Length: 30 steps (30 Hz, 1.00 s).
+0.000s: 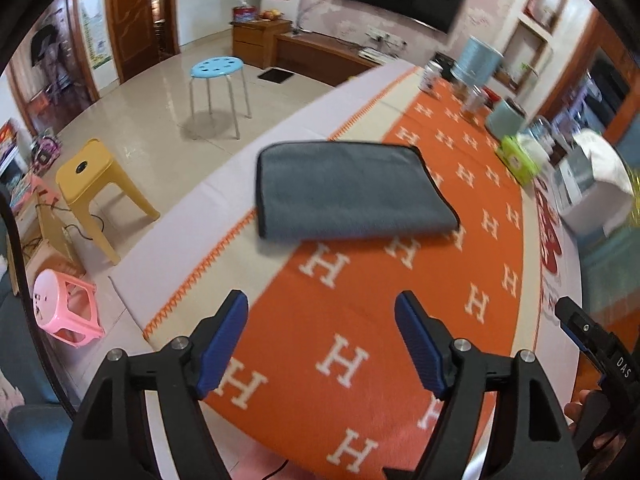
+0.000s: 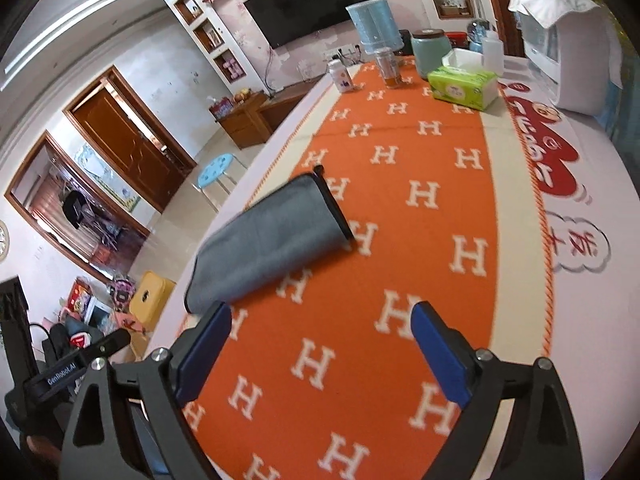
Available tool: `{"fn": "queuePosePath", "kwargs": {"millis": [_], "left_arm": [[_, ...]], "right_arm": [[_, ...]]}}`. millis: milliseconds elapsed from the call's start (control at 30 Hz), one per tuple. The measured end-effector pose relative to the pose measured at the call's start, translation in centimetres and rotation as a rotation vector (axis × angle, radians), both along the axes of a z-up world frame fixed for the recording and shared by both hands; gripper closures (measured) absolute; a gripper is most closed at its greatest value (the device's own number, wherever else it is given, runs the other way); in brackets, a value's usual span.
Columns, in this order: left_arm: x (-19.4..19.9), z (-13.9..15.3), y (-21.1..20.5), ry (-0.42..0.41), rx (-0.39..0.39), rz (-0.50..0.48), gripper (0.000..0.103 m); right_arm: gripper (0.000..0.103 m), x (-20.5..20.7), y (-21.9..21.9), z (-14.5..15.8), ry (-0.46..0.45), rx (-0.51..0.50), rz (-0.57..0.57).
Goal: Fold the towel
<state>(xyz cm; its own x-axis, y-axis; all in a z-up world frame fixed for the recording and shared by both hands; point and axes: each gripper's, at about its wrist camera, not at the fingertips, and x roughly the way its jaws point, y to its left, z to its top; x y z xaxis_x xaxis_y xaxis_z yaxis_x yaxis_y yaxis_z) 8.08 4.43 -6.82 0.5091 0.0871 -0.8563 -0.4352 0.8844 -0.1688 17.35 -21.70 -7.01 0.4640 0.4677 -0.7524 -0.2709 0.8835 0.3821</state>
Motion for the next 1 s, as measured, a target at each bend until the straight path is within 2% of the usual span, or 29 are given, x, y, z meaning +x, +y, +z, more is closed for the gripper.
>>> {"fn": "queuePosePath", "kwargs": {"millis": [300, 500, 767, 1000], "left_arm": [[0.9, 0.2, -4.3, 0.030, 0.004, -0.184, 0.020], [1.9, 0.7, -5.7, 0.018, -0.002, -0.322, 0.016], [0.8, 1.7, -4.1, 0.007, 0.021, -0.448, 0.010], [-1.8, 3.2, -2.8, -0.028, 0.042, -0.558, 0.006]], "right_arm": [[0.008, -4.5, -2.9, -0.6, 0.054, -0.051, -0.060], [0.003, -7.6, -3.7, -0.2, 0.059, -0.103, -0.158], [0.000, -12.1, -2.1, 0.5, 0.081, -0.130, -0.294], [0.000, -16.3, 0.5, 2.0, 0.081, -0.122, -0.400]]}}
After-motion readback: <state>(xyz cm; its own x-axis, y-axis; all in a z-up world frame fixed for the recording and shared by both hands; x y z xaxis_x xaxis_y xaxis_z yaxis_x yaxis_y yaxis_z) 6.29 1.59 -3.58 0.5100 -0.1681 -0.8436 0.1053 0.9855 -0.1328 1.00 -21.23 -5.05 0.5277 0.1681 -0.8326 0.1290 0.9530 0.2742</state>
